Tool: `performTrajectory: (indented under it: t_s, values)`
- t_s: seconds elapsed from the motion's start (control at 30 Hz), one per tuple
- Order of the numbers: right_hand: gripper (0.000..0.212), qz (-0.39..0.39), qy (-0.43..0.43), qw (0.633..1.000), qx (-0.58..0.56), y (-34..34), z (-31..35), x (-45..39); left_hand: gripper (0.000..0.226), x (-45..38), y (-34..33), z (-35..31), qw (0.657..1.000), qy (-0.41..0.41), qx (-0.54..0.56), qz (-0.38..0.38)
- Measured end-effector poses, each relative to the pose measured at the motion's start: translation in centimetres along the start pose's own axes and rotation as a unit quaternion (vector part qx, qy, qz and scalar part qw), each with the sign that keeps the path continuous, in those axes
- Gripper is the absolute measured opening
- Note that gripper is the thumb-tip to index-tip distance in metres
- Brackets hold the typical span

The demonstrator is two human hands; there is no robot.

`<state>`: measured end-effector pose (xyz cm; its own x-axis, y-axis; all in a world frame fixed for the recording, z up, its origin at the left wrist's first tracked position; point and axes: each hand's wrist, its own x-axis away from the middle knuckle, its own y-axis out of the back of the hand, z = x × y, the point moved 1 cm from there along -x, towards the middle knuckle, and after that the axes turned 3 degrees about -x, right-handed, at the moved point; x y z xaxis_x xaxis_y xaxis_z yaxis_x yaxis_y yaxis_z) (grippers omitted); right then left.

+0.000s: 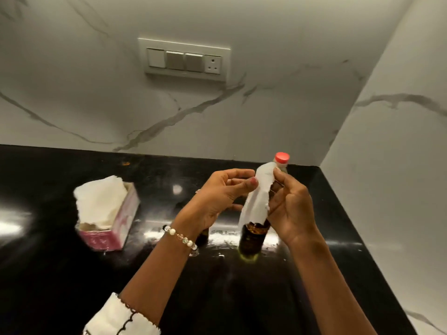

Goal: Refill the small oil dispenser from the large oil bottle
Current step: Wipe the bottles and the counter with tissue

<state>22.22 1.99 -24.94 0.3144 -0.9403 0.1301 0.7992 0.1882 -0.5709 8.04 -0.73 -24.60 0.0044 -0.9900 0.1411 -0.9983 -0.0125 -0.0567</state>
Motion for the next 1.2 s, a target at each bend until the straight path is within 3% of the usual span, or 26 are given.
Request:
performTrajectory:
  t_s: [0.17,0.4,0.53,0.73,0.83,1.03,1.13,1.2]
  values:
    - [0.037,-0.008,-0.018,1.0,-0.02,3.5,2.0,0.6,0.041,-1.1,-4.6,0.2,0.997,0.036,0.057,0.039]
    - [0.058,-0.014,-0.026,1.0,0.007,6.0,2.9,0.6,0.017,-2.5,-6.9,0.9,0.992,-0.009,-0.015,-0.123]
    - [0.035,0.022,-0.015,0.998,0.062,6.1,3.1,0.5,0.021,-2.8,-7.2,0.7,0.98,-0.067,-0.116,-0.147]
    - [0.016,-0.06,0.013,0.998,-0.015,6.8,4.1,-1.5,0.013,-3.4,-5.9,-0.1,0.985,-0.076,-0.049,-0.144]
    - [0.008,-0.113,0.1,0.987,0.051,7.1,5.5,-2.2,0.014,-3.9,-4.8,-0.3,0.977,-0.101,-0.053,-0.179]
    - [0.019,-0.2,0.299,0.904,0.231,7.6,8.7,-4.4,0.022,-5.6,-3.9,-0.4,0.958,-0.142,-0.131,-0.212]
    - [0.019,-0.201,0.428,0.797,0.376,6.2,8.8,-5.4,0.034,-6.6,-4.0,-0.8,0.955,-0.147,-0.191,-0.173]
    - [0.024,-0.182,0.457,0.739,0.46,5.0,8.1,-5.8,0.044,-7.2,-4.2,-0.8,0.962,-0.131,-0.201,-0.132]
